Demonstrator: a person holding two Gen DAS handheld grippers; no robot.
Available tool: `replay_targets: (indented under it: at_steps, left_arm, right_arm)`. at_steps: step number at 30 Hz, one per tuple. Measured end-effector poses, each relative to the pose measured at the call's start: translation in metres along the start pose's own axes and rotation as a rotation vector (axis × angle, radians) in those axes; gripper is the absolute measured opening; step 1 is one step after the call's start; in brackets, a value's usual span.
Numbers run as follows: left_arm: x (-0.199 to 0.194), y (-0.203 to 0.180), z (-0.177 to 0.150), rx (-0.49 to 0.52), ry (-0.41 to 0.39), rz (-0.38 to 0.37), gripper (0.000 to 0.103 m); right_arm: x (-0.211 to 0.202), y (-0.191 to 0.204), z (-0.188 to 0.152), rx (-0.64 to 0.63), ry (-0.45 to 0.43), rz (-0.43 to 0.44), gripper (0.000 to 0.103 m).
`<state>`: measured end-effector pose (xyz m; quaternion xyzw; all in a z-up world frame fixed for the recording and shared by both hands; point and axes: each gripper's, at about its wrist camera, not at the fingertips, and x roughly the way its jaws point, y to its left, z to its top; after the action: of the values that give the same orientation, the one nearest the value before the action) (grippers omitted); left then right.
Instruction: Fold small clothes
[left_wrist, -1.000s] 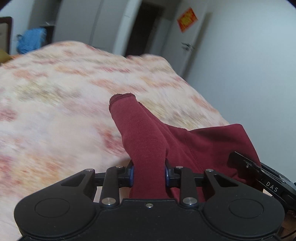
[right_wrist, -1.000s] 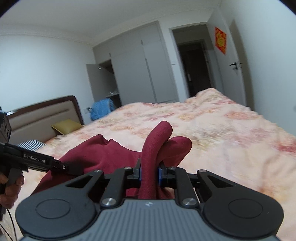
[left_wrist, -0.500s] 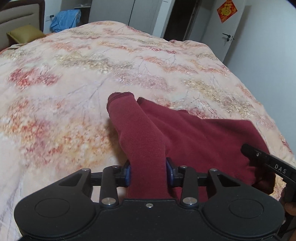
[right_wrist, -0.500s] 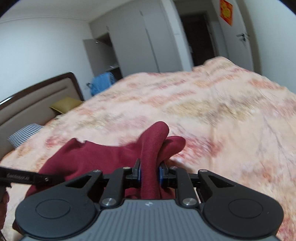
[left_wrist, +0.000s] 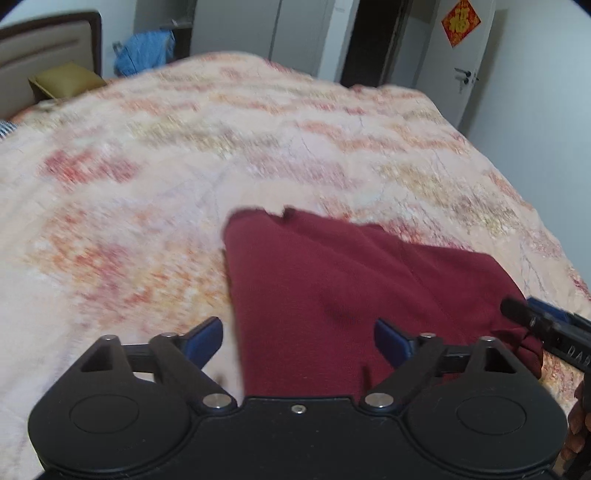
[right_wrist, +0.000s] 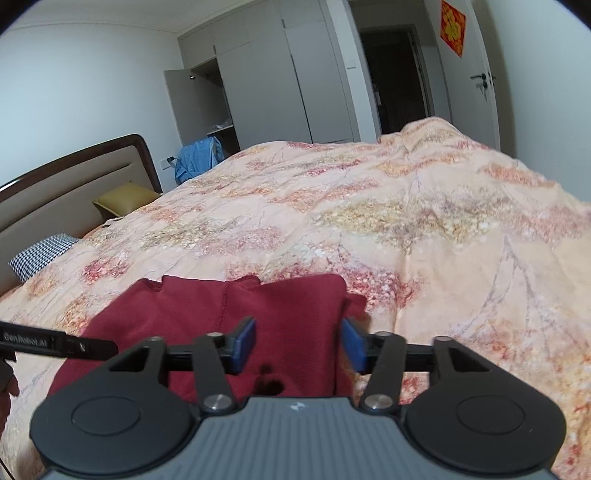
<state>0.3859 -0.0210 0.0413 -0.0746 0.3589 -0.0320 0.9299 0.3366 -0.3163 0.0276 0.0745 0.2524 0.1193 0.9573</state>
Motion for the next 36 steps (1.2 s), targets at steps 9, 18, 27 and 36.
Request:
replay_targets:
  at_steps: [9,18,27,36]
  left_arm:
    - [-0.077,0.01,-0.013,-0.009,-0.114,0.11,0.102]
    - [-0.16,0.004,-0.046,-0.002,-0.256,0.158,0.102]
    - [-0.22,-0.009,-0.09,0.03,-0.351,0.126,0.102]
    - [-0.245,-0.015,-0.143,0.046,-0.381,0.069,0.102]
  right_arm:
    - [-0.022,0.006,-0.021,0.021,0.053,-0.031,0.079]
    - [-0.112,0.028,-0.027,-0.04,-0.15,0.024,0.103]
    - [-0.207,0.057,-0.036,-0.13,-0.334,0.018,0.103]
    - [-0.267,0.074,-0.082,-0.109,-0.444,-0.021,0.103]
